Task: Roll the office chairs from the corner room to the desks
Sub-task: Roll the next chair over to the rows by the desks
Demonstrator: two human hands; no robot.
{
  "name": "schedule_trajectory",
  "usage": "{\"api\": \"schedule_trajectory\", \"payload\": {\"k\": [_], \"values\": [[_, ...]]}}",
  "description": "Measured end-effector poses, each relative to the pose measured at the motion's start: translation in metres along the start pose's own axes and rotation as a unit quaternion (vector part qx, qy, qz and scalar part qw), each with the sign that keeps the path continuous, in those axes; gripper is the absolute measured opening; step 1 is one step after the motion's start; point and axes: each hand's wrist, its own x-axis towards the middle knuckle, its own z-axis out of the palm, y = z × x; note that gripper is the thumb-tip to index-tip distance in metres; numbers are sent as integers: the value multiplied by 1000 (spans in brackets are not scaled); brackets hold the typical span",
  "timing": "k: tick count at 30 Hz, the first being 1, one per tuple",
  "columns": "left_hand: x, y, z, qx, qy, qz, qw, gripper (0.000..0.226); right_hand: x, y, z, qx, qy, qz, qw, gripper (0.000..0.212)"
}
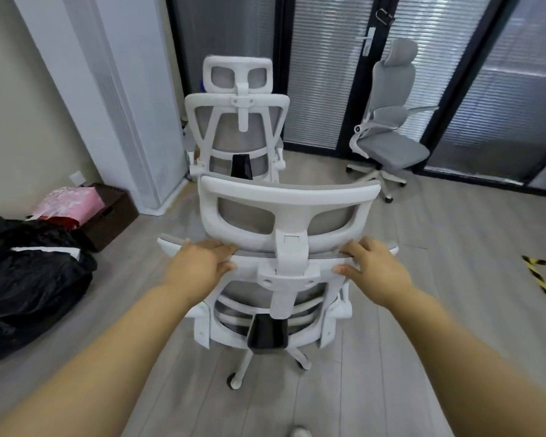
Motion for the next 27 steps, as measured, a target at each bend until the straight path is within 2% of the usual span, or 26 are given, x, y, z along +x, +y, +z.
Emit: {"api": "schedule_trajectory", "payload": {"k": [12,27], "values": [[-67,97,23,-33,-22,139,989,37,-181,47,-28,-14,49,106,993,41],[-167,305,65,-59,-60,237,968,40,-415,151,-79,-6,74,250,965,43]]}}
